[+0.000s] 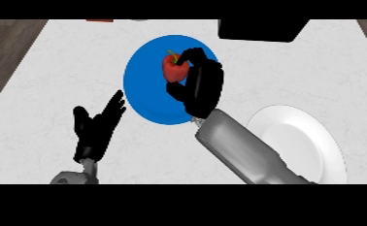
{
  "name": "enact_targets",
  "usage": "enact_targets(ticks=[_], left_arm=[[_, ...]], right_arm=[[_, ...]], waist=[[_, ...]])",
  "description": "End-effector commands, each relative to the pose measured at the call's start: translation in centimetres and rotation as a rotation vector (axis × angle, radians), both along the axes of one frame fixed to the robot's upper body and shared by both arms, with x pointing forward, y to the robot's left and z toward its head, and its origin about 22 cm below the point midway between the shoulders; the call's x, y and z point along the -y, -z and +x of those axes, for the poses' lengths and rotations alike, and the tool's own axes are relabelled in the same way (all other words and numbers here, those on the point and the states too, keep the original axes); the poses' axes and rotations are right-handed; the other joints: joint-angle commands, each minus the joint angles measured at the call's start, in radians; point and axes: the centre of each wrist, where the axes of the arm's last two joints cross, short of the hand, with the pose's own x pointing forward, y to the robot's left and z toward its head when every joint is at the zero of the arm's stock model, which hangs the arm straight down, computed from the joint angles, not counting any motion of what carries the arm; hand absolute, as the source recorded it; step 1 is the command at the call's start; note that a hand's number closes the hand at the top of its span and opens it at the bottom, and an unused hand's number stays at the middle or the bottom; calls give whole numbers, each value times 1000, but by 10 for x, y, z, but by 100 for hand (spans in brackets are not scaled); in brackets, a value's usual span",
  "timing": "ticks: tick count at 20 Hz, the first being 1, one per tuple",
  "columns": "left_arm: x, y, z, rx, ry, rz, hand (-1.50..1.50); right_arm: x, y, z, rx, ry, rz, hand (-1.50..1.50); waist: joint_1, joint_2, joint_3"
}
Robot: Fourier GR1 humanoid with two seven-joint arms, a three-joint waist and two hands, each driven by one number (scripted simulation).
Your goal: Pick the bell pepper from the plate and place it in the plate
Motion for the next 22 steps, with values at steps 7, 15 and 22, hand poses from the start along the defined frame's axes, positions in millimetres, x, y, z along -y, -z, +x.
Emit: enact_targets(ticks=[7,15,22], left_arm=[[9,10,-6,-6,20,-3,0],[6,4,-1,8,52,10,0],[2,8,-2,4,21,-1,0]], right_arm=[[21,24,47,-361,128,-20,-150],[27,26,47,-323,-48,149,-150],[35,8,51,-103,-73,346,-150]], waist=[[23,18,-2],[35,22,1],[16,17,2]])
